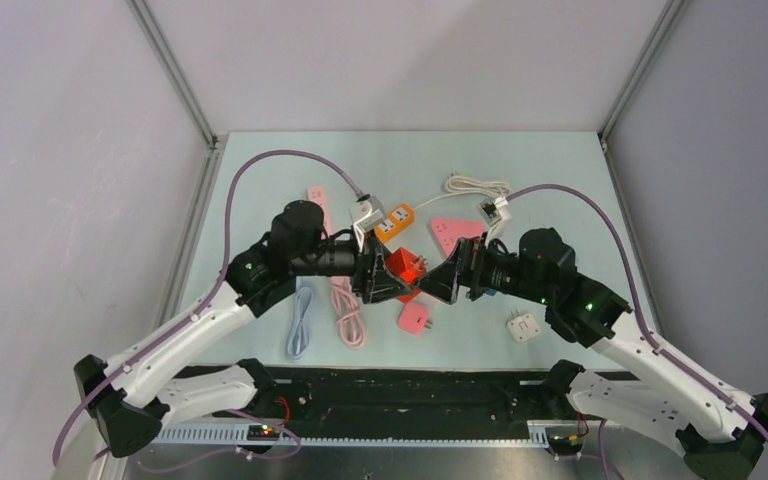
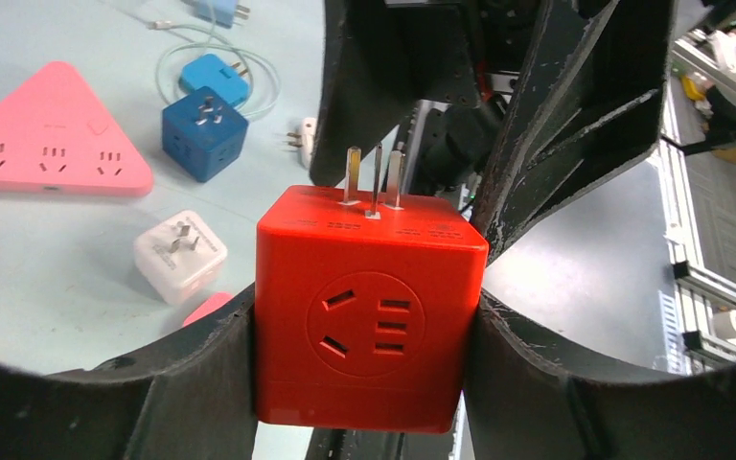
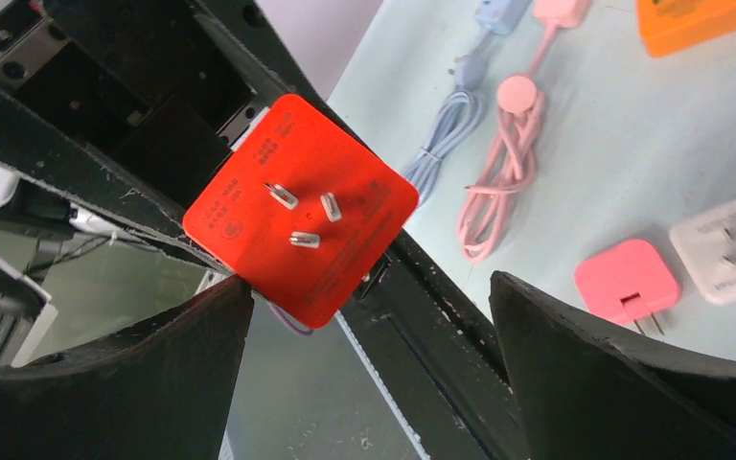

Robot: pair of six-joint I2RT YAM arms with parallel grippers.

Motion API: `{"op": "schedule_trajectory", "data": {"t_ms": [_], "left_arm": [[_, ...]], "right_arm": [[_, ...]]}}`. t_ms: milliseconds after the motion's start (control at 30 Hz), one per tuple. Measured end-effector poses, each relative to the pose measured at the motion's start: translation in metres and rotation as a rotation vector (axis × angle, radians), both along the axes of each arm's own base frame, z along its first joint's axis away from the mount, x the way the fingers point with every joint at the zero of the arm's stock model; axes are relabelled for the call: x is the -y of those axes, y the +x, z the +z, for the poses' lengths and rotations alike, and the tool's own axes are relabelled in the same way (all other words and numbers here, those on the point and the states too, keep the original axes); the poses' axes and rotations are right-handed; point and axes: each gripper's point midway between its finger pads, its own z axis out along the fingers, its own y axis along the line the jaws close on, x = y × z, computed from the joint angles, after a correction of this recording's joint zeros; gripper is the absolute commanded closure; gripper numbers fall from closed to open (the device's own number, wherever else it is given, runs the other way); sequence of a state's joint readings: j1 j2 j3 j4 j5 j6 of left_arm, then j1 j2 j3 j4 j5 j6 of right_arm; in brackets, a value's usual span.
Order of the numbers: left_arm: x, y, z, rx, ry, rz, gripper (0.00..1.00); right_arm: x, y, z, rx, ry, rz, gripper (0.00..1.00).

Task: Insert the plug
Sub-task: Pick up the plug from the center of the board.

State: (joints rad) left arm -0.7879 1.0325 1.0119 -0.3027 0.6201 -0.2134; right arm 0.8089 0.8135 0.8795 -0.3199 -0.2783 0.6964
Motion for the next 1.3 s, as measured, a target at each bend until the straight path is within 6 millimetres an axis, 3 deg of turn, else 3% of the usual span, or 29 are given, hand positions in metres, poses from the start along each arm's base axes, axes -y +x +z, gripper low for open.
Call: {"op": "schedule_trajectory", "data": {"t_ms": [133, 367, 600, 700, 800, 1033, 1200, 1233, 1267, 1300], "left_arm": [[-0.001, -0.015, 0.008, -0.010, -0.031, -0.068, 1.00], [-0.003, -0.039, 0.017, -0.032, -0.067, -0.189, 1.00], [-0.008, -0.048, 0.021, -0.041, -0.079, -0.223, 0.98], [-0.011, -0.051, 0.021, -0.051, -0.076, -0.230, 0.96], [-0.012, -0.054, 0.021, -0.063, -0.074, -0.236, 0.96], [-0.014, -0.060, 0.022, -0.076, -0.076, -0.263, 1.00], [-0.014, -0.063, 0.023, -0.083, -0.078, -0.277, 0.96], [-0.014, -0.063, 0.023, -0.083, -0.078, -0.276, 0.81], [-0.014, -0.063, 0.023, -0.083, -0.078, -0.276, 0.74], [-0.015, -0.063, 0.023, -0.085, -0.076, -0.276, 0.61]], "right_arm": [[-0.008, -0.010, 0.011, 0.056, 0.030, 0.075, 0.05], [-0.019, -0.030, 0.027, 0.161, 0.075, 0.221, 0.28], [-0.028, -0.043, 0.032, 0.211, 0.100, 0.339, 0.44], [-0.030, -0.047, 0.032, 0.218, 0.103, 0.370, 0.43], [-0.031, -0.051, 0.031, 0.230, 0.101, 0.400, 0.31], [-0.035, -0.055, 0.032, 0.280, 0.106, 0.444, 0.31], [-0.038, -0.056, 0.032, 0.305, 0.103, 0.472, 0.54], [-0.038, -0.056, 0.031, 0.307, 0.101, 0.477, 0.77], [-0.038, -0.056, 0.031, 0.307, 0.101, 0.478, 0.83], [-0.038, -0.056, 0.031, 0.308, 0.101, 0.481, 0.97]]}}
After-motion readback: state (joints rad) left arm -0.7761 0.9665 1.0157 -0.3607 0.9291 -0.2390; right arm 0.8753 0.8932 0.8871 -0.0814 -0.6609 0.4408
